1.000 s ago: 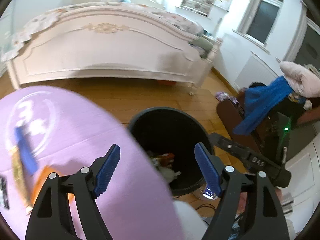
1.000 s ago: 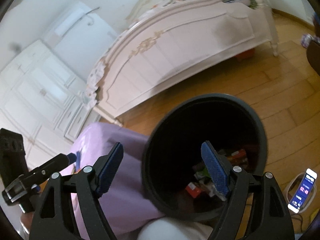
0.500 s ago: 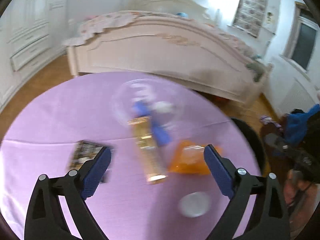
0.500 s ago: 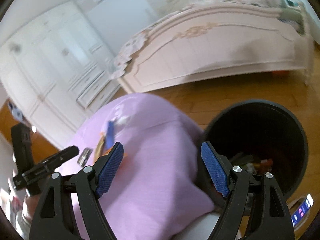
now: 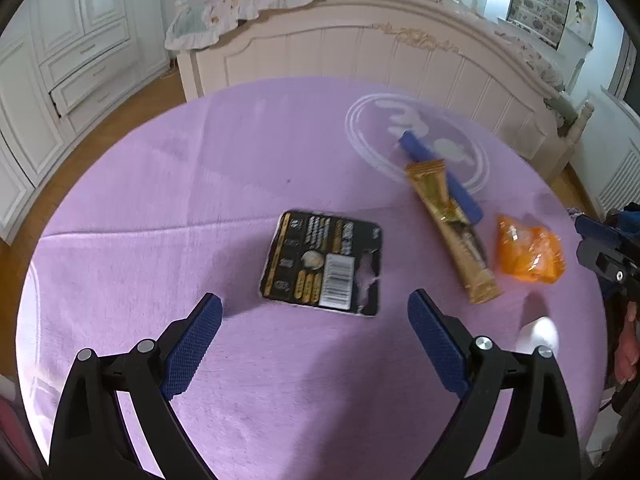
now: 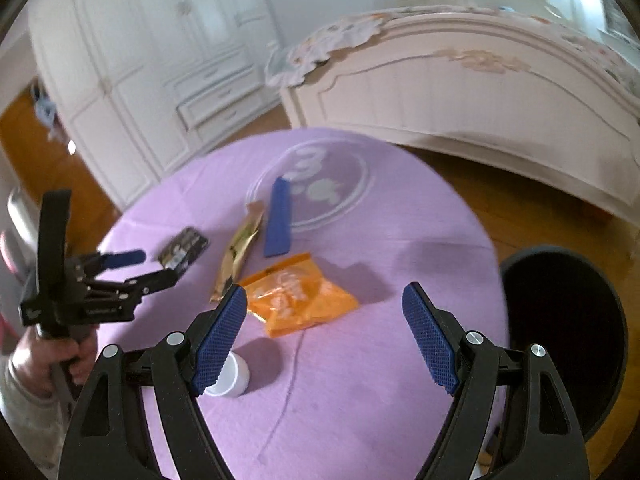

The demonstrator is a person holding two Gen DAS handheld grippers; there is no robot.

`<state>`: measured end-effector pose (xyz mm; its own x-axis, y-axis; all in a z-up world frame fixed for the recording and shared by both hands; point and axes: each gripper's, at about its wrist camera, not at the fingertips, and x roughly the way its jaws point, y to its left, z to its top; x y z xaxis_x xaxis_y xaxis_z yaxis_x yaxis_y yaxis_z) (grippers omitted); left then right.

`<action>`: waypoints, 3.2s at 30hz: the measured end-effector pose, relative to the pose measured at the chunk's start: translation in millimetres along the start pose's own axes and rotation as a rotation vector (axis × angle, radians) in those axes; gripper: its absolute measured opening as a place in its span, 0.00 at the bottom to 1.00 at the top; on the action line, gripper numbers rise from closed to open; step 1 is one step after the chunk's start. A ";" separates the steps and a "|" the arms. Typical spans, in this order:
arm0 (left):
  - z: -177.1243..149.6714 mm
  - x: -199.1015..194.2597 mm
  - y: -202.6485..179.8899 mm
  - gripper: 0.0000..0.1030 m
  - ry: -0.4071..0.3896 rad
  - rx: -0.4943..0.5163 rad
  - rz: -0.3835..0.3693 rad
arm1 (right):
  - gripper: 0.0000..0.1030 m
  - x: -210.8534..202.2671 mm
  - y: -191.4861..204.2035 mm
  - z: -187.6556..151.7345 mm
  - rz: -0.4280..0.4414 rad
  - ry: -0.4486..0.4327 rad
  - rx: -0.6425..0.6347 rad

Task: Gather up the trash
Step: 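Grasp the black battery card with the left tool while the right tool grasps the orange packet, then carry the battery card and orange packet over the bin with both tools, then open both tools to drop the card and packet into the bin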

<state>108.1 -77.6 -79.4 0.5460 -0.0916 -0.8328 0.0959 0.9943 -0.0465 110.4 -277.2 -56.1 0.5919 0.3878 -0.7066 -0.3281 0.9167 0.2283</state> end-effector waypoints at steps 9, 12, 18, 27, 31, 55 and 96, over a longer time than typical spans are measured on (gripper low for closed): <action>1.8 6.5 -1.6 0.95 -0.021 0.057 0.048 | 0.81 34.0 23.4 4.9 -0.042 0.079 -0.130; 7.0 9.9 2.9 0.94 -0.025 0.067 0.039 | 0.81 40.4 24.1 6.5 -0.048 0.096 -0.146; 5.6 6.6 -0.5 0.70 -0.065 0.090 0.031 | 0.57 45.3 26.6 7.0 -0.045 0.109 -0.170; 2.8 -1.2 2.5 0.52 -0.086 0.071 -0.014 | 0.47 32.8 21.1 4.8 0.004 0.073 -0.111; -2.4 -7.7 5.2 0.51 -0.085 0.037 -0.073 | 0.47 21.9 18.6 1.2 0.027 0.046 -0.075; 24.5 -83.4 -155.6 0.51 -0.257 0.278 -0.270 | 0.47 -82.2 -69.2 -21.3 -0.004 -0.206 0.199; 33.4 14.9 -317.9 0.52 -0.031 0.393 -0.477 | 0.47 -83.4 -246.2 -113.2 -0.111 -0.247 0.596</action>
<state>113.5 -396.9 -58.7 0.3912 -0.5284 -0.7535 0.6316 0.7496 -0.1978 58.5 -546.2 -129.2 0.7739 0.2338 -0.5885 0.1667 0.8213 0.5456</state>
